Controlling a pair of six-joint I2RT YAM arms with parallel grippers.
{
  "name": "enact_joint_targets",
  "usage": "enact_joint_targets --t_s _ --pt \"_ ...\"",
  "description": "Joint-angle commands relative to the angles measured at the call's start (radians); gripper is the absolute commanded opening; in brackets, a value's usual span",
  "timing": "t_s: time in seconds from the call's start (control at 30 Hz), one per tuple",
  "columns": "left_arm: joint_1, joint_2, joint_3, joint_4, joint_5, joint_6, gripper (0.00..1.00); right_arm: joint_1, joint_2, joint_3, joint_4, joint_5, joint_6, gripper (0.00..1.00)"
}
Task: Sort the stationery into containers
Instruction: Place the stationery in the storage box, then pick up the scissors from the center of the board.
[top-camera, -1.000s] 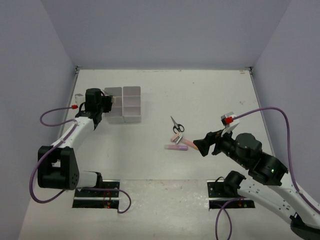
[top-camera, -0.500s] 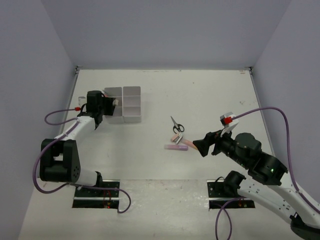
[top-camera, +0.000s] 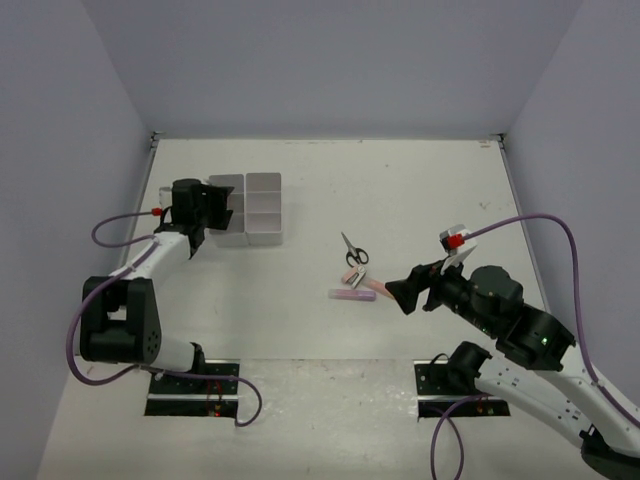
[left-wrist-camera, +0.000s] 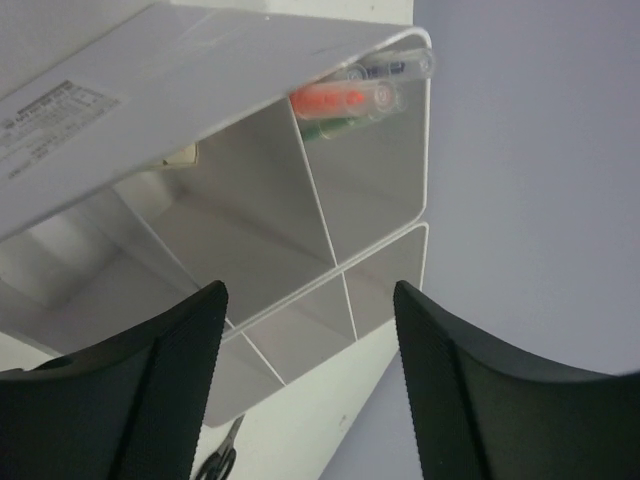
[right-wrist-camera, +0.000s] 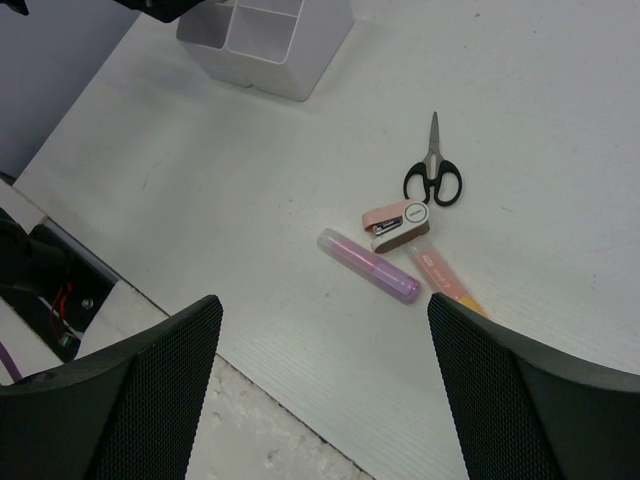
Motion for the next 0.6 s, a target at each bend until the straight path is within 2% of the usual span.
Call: enact_joint_targets --t_s 0.0,0.07,0.13,0.3,0.37,0.43,0.53,0.57 --pt "0.005 -0.148 0.005 0.020 0.081 0.112 0.86 0.000 0.025 -0.017 0.046 -0.006 0.004 0.91" --pt "0.006 -0.224 0.012 -0.036 0.073 0.174 0.95 0.001 0.036 -0.020 0.053 -0.004 0.015 0.96" --pt "0.007 -0.287 0.034 -0.093 0.065 0.274 1.00 0.001 0.042 -0.025 0.062 0.011 0.030 0.99" --pt "0.005 -0.388 0.135 -0.252 0.082 0.503 1.00 0.001 0.044 -0.043 0.089 0.098 0.085 0.99" --pt "0.003 -0.416 0.205 -0.376 0.086 0.622 1.00 0.000 0.087 -0.031 0.090 0.108 0.096 0.99" --pt "0.003 -0.462 0.207 -0.417 0.096 0.712 1.00 0.000 0.147 -0.008 0.086 0.115 0.102 0.99" --pt "0.003 -0.563 0.173 -0.443 0.153 0.852 1.00 0.000 0.251 0.027 0.090 0.139 0.116 0.91" --pt "0.003 -0.596 0.158 -0.460 0.189 0.893 1.00 -0.009 0.325 0.051 0.090 0.166 0.112 0.81"
